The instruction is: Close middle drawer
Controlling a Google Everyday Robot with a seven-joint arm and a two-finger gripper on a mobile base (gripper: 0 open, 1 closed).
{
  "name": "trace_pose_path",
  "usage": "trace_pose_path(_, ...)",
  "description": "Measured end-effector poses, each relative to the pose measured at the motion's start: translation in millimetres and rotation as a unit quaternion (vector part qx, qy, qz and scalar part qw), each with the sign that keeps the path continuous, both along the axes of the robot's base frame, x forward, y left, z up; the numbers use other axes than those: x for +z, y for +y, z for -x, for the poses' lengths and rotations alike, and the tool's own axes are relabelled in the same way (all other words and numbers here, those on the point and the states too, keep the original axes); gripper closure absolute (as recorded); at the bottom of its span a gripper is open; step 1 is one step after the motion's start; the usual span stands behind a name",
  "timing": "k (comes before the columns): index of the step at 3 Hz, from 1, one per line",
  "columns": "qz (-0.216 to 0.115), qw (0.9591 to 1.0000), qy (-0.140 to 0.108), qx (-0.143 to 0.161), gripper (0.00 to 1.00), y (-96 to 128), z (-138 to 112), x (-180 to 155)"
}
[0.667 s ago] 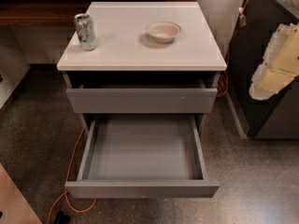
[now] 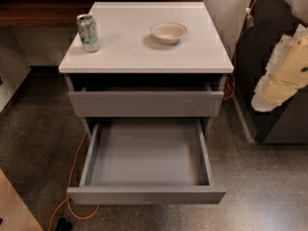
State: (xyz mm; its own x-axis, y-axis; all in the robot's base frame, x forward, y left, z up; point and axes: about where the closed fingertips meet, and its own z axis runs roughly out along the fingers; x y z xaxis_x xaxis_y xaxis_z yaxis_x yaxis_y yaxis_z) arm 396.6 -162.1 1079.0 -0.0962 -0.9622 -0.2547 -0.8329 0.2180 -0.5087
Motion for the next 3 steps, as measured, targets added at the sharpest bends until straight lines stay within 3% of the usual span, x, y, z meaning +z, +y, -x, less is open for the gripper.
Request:
trace_pose_path(1, 0.000, 1.0000, 0.000, 0.000, 0.00, 0, 0, 0)
trace_pose_path(2, -0.003, 0.9996, 0.026, 0.004, 0.00, 10, 10, -35)
trace_pose_path(3, -0.003, 0.9996, 0.026, 0.004, 0.00, 10, 10, -35)
